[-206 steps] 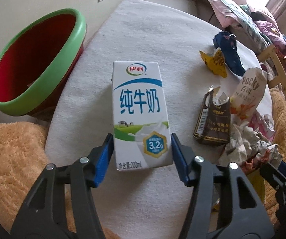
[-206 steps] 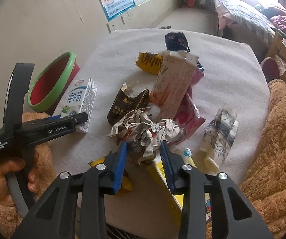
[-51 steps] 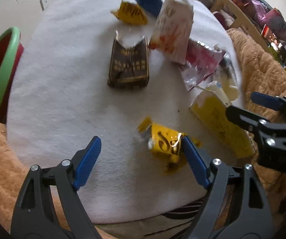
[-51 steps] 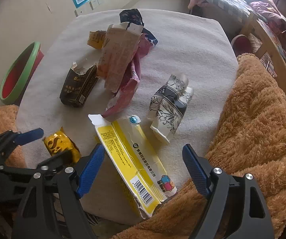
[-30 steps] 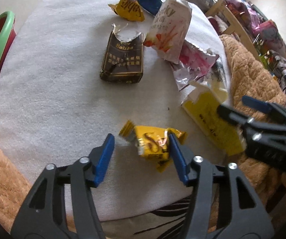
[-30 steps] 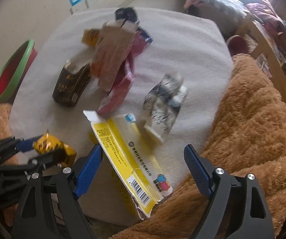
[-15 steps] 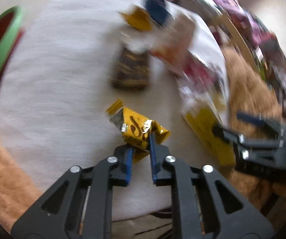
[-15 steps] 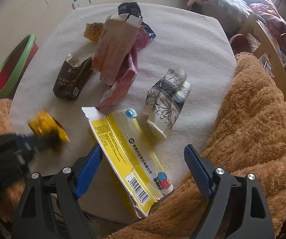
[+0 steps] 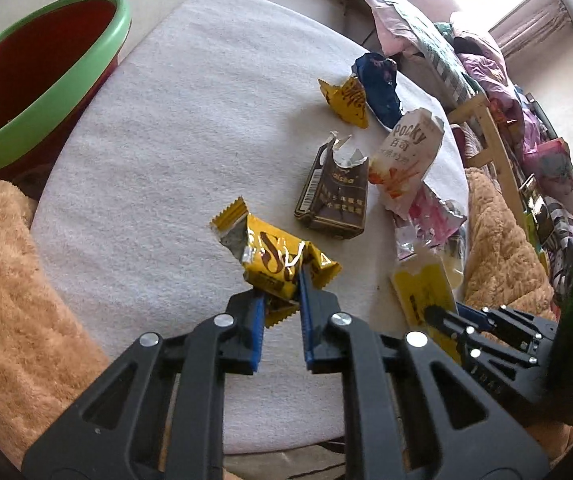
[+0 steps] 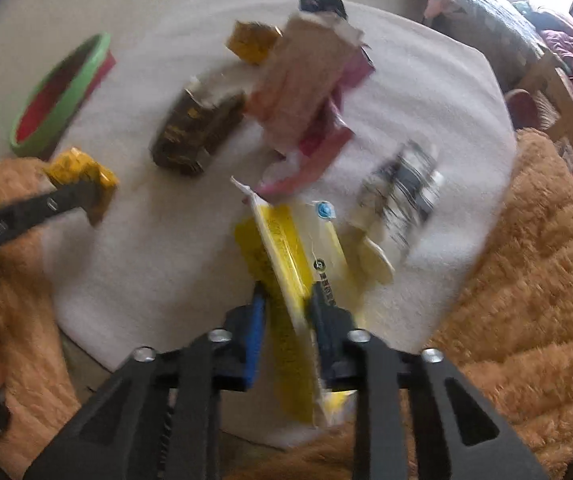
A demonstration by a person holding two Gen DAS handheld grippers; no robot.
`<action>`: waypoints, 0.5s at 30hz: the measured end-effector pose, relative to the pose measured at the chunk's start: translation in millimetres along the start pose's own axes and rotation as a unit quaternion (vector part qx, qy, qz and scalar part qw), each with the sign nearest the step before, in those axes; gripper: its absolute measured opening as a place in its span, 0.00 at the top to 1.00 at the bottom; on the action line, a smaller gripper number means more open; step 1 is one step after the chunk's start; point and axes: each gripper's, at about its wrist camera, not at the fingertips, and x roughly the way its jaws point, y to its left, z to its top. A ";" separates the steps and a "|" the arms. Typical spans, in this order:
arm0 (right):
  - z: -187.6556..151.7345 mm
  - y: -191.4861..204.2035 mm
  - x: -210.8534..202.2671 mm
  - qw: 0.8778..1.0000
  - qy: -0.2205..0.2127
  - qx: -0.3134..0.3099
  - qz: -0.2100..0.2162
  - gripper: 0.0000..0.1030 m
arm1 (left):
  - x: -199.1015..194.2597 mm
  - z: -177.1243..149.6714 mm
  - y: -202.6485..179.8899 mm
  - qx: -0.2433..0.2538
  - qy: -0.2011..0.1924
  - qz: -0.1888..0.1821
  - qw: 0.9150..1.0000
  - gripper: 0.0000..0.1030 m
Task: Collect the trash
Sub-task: 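Lift the yellow wrapper and yellow box off the table with both tools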
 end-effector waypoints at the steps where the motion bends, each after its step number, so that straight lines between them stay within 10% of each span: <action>1: 5.4 2.4 -0.4 1.000 -0.007 0.000 0.001 0.82 | 1.2 -0.6 -0.2 -0.001 0.001 0.001 1.000 0.87; 7: 19.4 14.9 4.7 1.000 -0.019 -0.018 0.000 0.79 | 8.1 -0.5 -1.3 -0.003 0.011 0.012 1.000 0.64; 11: 12.3 10.5 2.1 1.000 -0.023 -0.006 0.010 0.49 | 9.9 -1.1 -5.3 0.006 0.013 0.019 1.000 0.51; 15: 7.6 -0.1 -5.5 0.999 -0.031 0.018 0.017 0.43 | 15.0 -1.5 -10.1 0.015 0.020 0.031 0.999 0.46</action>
